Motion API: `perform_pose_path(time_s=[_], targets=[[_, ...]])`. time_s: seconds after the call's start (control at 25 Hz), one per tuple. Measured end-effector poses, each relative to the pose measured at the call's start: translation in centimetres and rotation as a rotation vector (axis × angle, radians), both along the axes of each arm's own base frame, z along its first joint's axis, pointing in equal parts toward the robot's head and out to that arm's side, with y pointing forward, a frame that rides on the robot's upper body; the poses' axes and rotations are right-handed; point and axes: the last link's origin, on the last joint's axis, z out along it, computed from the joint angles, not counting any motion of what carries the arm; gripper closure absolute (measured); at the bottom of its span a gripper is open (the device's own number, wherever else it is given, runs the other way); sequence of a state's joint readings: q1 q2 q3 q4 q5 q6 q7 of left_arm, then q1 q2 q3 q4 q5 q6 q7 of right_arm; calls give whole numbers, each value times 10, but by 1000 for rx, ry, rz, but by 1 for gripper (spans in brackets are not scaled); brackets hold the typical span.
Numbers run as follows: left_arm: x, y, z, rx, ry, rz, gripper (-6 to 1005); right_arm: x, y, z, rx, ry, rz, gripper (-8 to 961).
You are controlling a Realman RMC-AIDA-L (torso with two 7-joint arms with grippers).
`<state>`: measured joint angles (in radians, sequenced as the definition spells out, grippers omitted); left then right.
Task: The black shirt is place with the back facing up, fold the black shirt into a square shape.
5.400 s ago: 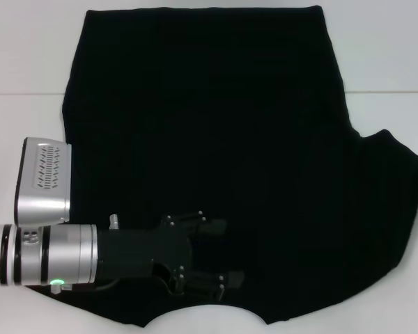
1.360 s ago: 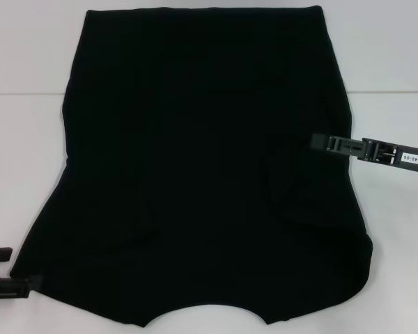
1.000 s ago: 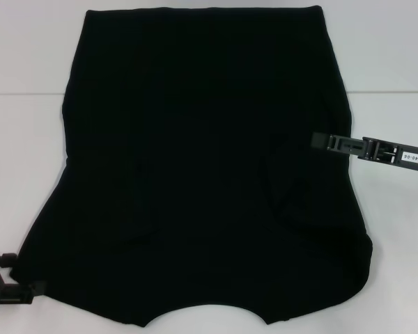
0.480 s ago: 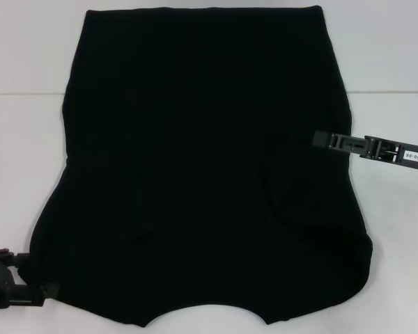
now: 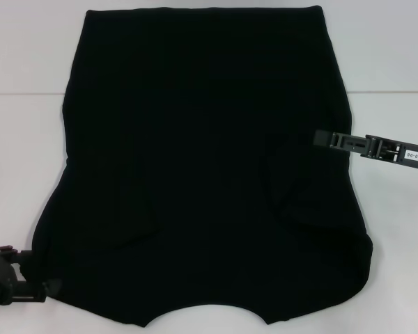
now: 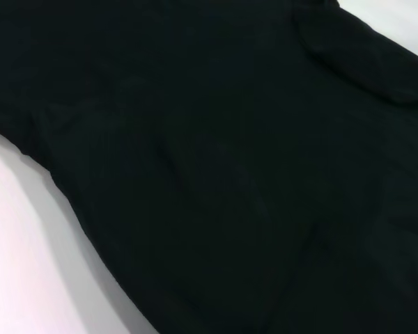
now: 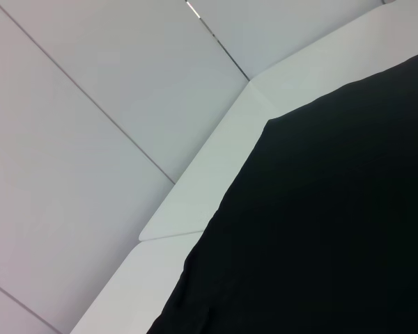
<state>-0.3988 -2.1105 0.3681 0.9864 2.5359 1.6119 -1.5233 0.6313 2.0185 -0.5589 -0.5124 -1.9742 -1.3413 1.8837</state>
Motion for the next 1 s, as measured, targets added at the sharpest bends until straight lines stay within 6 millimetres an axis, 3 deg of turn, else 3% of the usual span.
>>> perform_pose_path(time_s=[0.12,0.32,0.76,1.0], targets=[[-1,1,0,5,7,3,108,0,0,0,0,1,0,127],[-4,1,2,-10,20,20,285,1,-1,1,3,4,0,129],[-4,2,2,-7,25,22,522,2,-3,2,4,9,-1,129],[-3,3,0,-5,24,22,788,4,-3,3,5,9,-4,130]])
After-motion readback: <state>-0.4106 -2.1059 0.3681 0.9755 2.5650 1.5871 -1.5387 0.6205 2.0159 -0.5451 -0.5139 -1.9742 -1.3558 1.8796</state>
